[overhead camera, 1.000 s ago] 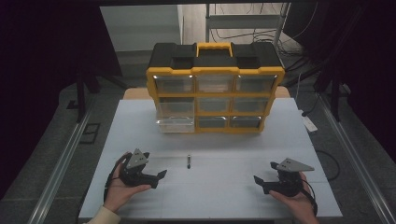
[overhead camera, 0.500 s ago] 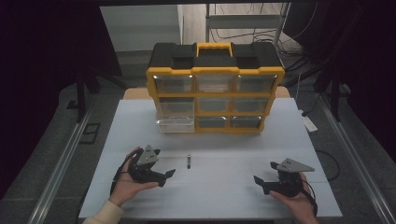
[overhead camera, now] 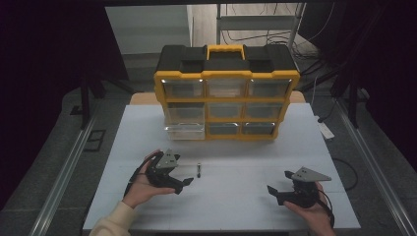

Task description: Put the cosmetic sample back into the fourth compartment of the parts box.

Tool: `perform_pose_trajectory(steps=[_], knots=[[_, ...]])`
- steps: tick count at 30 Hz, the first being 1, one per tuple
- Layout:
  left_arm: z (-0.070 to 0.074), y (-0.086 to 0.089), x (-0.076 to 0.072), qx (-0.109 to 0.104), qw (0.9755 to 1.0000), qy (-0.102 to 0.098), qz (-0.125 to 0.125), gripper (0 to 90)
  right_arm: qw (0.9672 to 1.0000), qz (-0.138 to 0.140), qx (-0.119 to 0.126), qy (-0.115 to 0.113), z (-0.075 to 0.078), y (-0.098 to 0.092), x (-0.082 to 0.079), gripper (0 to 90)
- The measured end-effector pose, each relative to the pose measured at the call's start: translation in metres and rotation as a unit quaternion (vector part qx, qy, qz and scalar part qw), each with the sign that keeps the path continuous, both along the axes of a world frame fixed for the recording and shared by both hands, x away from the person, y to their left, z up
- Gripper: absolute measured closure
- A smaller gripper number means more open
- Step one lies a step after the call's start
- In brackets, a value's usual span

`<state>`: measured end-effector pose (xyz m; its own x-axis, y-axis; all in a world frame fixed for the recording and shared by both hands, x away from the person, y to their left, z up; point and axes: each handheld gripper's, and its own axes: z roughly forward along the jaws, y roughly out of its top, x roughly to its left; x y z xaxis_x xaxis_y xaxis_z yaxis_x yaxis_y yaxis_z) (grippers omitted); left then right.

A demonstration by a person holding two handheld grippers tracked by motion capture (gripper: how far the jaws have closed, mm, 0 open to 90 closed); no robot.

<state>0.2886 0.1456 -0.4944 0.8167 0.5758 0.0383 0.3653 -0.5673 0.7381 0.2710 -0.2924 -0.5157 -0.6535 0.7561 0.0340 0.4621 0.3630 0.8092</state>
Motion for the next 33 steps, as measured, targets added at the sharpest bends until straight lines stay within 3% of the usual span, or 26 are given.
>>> perform_pose_trajectory(steps=[6, 13, 17, 23, 33], knots=[[-0.005, -0.006, 0.007, 0.013, 0.9997, 0.010, -0.016, 7.8, 1.0000, 0.000, 0.000, 0.000, 0.000, 0.000, 0.000, 12.3], [-0.009, -0.011, 0.017, 0.010, 0.9990, 0.028, -0.032, 7.1, 1.0000, 0.000, 0.000, 0.001, 0.000, 0.000, 0.000, 12.3], [-0.015, -0.018, 0.025, 0.018, 0.9979, 0.048, -0.040, 6.6, 1.0000, 0.001, 0.000, 0.002, -0.001, 0.000, 0.000, 12.3], [-0.020, -0.024, 0.031, 0.033, 0.9959, 0.057, -0.061, 4.9, 1.0000, 0.003, -0.001, 0.002, -0.001, 0.000, 0.000, 12.3], [-0.028, -0.027, 0.037, 0.045, 0.9947, 0.068, -0.063, 4.2, 1.0000, 0.006, -0.003, 0.005, -0.001, 0.001, 0.000, 12.5]])
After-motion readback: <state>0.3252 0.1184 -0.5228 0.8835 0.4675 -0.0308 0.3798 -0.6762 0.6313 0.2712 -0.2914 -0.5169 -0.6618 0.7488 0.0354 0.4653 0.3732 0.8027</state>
